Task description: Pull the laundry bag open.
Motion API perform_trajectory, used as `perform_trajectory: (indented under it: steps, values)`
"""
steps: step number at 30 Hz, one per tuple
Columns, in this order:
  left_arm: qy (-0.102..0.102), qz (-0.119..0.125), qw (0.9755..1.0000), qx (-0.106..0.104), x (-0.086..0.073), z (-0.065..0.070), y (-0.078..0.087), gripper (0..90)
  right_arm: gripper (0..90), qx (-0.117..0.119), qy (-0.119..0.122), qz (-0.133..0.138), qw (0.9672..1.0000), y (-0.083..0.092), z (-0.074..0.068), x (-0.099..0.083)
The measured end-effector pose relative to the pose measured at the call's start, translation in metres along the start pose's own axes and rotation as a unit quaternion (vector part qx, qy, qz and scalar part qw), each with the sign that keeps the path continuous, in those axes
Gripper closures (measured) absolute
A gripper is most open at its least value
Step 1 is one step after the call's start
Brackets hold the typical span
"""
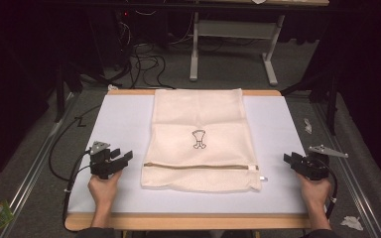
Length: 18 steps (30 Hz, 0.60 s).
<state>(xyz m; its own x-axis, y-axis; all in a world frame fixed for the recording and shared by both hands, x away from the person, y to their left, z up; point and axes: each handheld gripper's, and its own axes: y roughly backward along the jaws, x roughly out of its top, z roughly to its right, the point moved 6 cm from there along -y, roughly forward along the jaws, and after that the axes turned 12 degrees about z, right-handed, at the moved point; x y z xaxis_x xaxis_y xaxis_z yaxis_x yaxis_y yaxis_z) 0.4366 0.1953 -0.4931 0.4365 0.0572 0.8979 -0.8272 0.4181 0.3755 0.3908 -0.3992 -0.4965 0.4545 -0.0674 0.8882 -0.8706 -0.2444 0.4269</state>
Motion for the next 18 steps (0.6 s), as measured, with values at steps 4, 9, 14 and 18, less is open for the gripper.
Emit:
perform_trajectory:
  steps: [4,9,14,18]
  values:
    - [-0.002,0.002,1.0,0.009,0.0,-0.003,-0.002,43.5,60.0,0.0,0.005,0.001,1.0,-0.002,0.001,0.0]
    - [-0.007,-0.004,0.9999,0.015,-0.002,-0.005,-0.006,43.2,59.9,-0.004,0.005,-0.004,1.0,-0.003,0.001,-0.001]
    - [-0.007,-0.006,0.9998,0.019,-0.004,-0.005,-0.01,43.2,59.7,-0.009,0.01,-0.009,0.9999,-0.006,0.002,-0.003]
    - [-0.007,-0.01,0.9997,0.022,-0.006,-0.006,-0.014,43.2,59.5,-0.011,0.015,-0.009,0.9998,-0.01,0.002,-0.004]
